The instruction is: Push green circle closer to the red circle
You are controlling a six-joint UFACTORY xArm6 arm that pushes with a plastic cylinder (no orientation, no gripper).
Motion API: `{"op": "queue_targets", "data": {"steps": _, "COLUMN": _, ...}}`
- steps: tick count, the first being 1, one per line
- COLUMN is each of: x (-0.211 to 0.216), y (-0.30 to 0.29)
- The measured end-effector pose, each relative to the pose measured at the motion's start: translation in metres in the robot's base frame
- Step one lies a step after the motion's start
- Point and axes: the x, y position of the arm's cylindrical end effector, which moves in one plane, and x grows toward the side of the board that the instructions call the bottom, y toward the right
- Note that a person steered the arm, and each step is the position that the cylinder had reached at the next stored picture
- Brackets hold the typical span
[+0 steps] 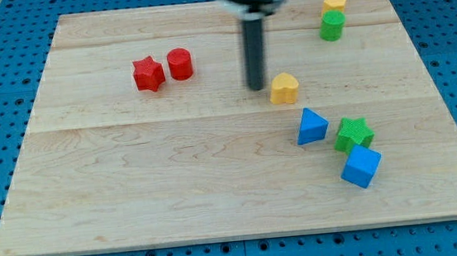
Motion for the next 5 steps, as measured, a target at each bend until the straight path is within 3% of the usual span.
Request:
{"op": "queue_targets", "data": {"steps": 1, "x": -0.042, "y": 0.125}}
{"op": "queue_targets", "data": {"steps": 2, "x": -0.102, "y": 0.127}}
{"op": "queue_targets", "data": {"steps": 3, "x": -0.123, "y": 0.022}}
{"op": "queue_targets", "data": {"steps": 4, "x": -0.084, "y": -0.059}}
{"op": "queue_targets", "data": {"steps": 5, "x": -0.104, "y": 0.030}}
